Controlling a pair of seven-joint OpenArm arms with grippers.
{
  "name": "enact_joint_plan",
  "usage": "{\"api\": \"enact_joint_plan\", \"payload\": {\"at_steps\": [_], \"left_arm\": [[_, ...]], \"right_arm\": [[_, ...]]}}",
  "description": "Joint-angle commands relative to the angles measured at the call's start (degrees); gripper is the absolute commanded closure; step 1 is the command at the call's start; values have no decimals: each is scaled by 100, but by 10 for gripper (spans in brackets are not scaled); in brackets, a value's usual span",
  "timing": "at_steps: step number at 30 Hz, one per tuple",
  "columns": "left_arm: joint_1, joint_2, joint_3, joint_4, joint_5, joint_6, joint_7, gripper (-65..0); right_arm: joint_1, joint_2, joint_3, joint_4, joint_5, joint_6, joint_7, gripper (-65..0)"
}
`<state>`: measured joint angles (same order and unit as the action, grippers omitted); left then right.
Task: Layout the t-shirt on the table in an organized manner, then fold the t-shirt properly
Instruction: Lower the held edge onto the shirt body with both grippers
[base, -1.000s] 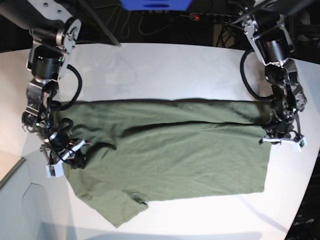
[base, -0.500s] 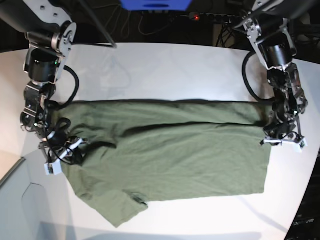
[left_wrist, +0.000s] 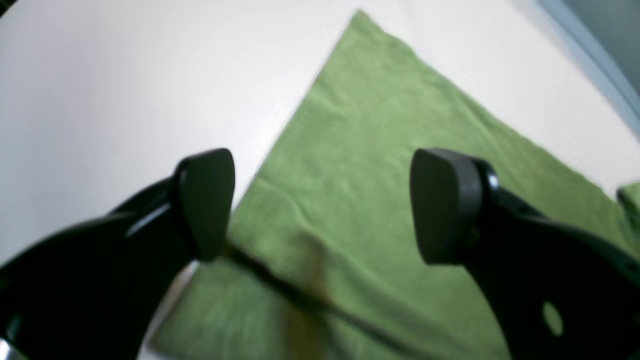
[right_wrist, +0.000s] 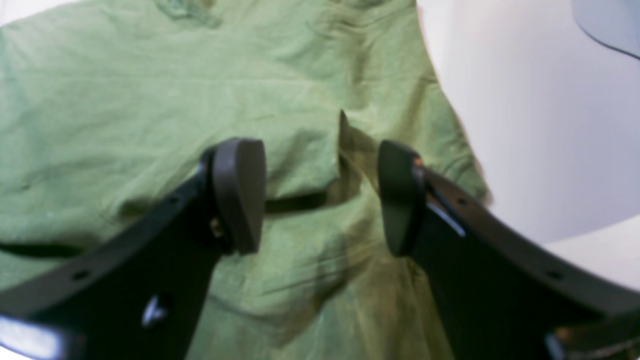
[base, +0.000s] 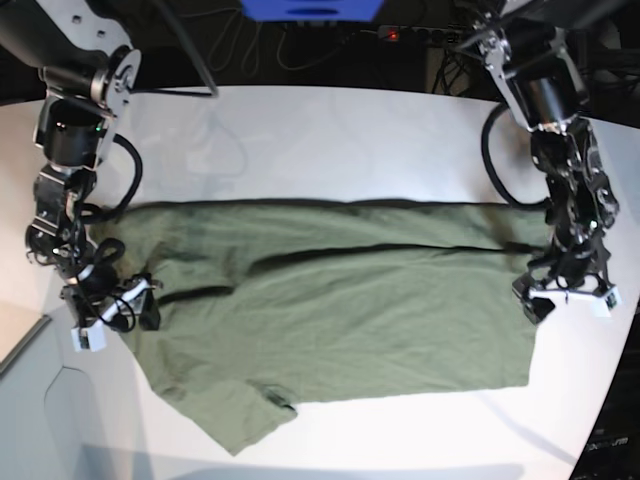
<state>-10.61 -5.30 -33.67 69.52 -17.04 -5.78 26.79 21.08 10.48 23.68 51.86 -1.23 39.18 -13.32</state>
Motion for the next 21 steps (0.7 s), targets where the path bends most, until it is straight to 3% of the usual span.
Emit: {"api": "enact_joint_plan", "payload": {"at_steps": [1,11,21], "left_arm": [[90,-63,-13,244,-15,-15,-81,-528],[1057,-90,-13,393,-15,-15,-125,-528],[881,-99,-13,-178,3,20,-134,-527]], "right_arm": [[147,90,150,120,93,82,159,-364],[-152,73,801,533,93,82,159,-365],[-1084,-156,792,1940,93,82,132,-365]]}}
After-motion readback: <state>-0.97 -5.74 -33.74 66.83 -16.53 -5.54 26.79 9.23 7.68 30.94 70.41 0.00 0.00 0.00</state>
